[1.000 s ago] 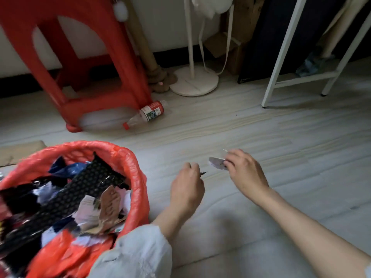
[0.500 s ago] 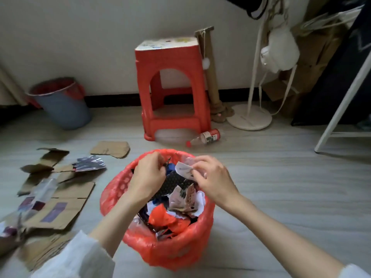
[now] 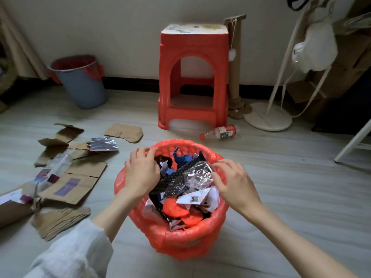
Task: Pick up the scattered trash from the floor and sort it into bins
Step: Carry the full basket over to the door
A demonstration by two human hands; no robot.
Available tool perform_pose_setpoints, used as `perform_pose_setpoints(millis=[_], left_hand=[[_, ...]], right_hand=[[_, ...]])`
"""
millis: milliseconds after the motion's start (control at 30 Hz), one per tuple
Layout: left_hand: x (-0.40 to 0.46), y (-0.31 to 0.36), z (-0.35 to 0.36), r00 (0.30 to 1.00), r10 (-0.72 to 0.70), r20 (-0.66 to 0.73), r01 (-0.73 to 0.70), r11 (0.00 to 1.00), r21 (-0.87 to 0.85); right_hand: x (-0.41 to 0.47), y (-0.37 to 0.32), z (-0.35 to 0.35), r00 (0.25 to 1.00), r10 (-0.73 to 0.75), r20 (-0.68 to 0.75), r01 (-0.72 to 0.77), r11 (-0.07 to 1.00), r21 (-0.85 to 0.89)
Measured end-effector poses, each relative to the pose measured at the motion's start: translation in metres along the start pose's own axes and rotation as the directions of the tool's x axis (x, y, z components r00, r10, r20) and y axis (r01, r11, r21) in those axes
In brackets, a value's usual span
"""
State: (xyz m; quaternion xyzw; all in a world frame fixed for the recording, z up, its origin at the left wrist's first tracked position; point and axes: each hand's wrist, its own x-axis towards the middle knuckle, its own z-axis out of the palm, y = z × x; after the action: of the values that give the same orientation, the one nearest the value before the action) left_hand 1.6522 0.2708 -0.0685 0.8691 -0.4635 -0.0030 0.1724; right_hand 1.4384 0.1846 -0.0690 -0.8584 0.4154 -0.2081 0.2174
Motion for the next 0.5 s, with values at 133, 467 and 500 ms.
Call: perform_pose_setpoints(millis=[133, 467, 500], left_hand=[[0.01, -0.017, 0.008, 0.947, -0.24, 0.212, 0.216, 0.968, 0.13], [0.018, -0.001, -0.032, 0.816, -0.427, 0.389, 0.535, 0.813, -0.229], [0.017, 0.008, -0.047, 0.789, -0.431, 0.437, 0.573, 0.773, -0.273]], right_hand=[[0.015, 0.015, 0.006, 0.955, 0.279, 0.103, -0.285, 0.957, 0.051], [0.026, 0.009, -0.037, 0.602, 0.599, 0.528, -0.797, 0.404, 0.45], [0.024, 0.005, -0.053, 0.582, 0.614, 0.533, -0.81, 0.373, 0.453]])
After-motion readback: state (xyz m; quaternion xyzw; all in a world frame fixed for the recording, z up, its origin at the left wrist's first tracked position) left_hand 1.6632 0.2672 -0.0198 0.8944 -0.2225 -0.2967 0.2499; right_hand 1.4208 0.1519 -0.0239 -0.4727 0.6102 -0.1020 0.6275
